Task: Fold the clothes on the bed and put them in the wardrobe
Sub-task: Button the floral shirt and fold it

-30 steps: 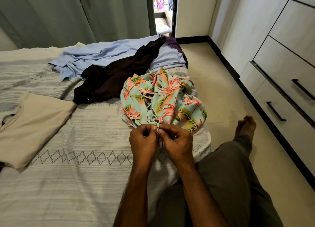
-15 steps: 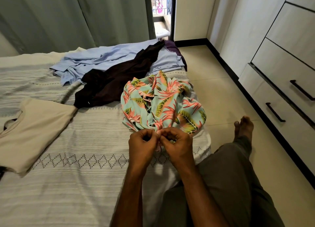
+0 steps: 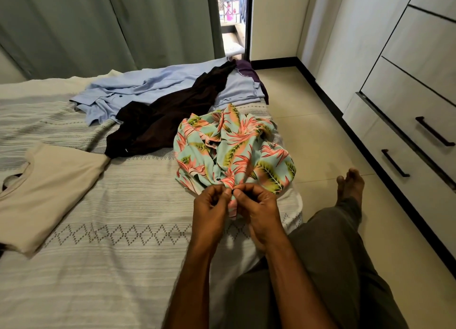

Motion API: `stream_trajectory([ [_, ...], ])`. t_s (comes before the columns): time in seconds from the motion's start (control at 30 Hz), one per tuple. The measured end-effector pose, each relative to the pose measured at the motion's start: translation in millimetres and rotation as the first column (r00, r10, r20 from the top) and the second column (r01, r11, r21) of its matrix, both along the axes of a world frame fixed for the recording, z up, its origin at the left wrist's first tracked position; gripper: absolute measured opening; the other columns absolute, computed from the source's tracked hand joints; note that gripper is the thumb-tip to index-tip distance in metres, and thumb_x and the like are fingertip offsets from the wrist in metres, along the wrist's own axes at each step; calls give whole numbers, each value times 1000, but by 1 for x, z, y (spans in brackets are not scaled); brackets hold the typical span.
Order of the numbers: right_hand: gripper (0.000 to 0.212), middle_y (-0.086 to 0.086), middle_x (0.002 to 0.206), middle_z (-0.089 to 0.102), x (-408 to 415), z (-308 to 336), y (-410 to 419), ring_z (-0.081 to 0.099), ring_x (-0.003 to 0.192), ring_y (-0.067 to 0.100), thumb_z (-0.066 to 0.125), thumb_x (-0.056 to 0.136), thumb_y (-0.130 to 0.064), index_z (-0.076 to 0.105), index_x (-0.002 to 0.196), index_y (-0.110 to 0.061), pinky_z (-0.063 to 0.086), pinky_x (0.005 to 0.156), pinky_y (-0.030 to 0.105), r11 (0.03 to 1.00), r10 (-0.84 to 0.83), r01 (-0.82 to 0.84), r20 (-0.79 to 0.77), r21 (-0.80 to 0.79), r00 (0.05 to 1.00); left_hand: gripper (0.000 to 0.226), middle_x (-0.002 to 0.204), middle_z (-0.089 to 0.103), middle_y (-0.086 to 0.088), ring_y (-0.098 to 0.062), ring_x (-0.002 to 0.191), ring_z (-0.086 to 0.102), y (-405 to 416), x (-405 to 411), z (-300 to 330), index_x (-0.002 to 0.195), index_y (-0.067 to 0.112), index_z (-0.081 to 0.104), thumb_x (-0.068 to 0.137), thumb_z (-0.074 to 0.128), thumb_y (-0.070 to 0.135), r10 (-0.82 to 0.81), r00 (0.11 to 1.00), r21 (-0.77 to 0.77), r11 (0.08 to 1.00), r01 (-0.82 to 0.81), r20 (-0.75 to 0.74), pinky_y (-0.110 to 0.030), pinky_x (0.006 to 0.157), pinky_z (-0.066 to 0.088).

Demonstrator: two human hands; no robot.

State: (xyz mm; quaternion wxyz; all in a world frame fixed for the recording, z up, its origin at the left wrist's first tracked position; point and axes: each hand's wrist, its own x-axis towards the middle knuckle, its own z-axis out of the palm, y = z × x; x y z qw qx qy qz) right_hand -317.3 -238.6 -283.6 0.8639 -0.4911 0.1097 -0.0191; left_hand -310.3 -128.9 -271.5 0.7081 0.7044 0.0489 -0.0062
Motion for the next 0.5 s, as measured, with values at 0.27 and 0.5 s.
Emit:
stream_trajectory([
  [0.27, 23, 1, 97, 78, 3, 2, 3, 73, 100, 16, 72, 88, -2, 78, 96, -23, 58, 88, 34, 956, -164, 180, 88, -230, 983, 24, 63, 54, -4, -10, 63, 52, -4, 5, 2, 77, 4, 61, 99, 62, 11, -63, 994, 92, 994, 55, 92, -28, 60, 45],
  [0.5, 34, -8, 108, 68, 7, 9, 5, 65, 100, 3, 82, 83, -21, 63, 111, -23, 52, 80, 10, 663, -272, 378, 262, -646, 926, 20, 73, 60, -7, -18, 71, 59, -4, 42, 42, 84, 4, 62, 102, 55, 11, -78, 990, 1, 997, 78, 121, -36, 66, 52],
])
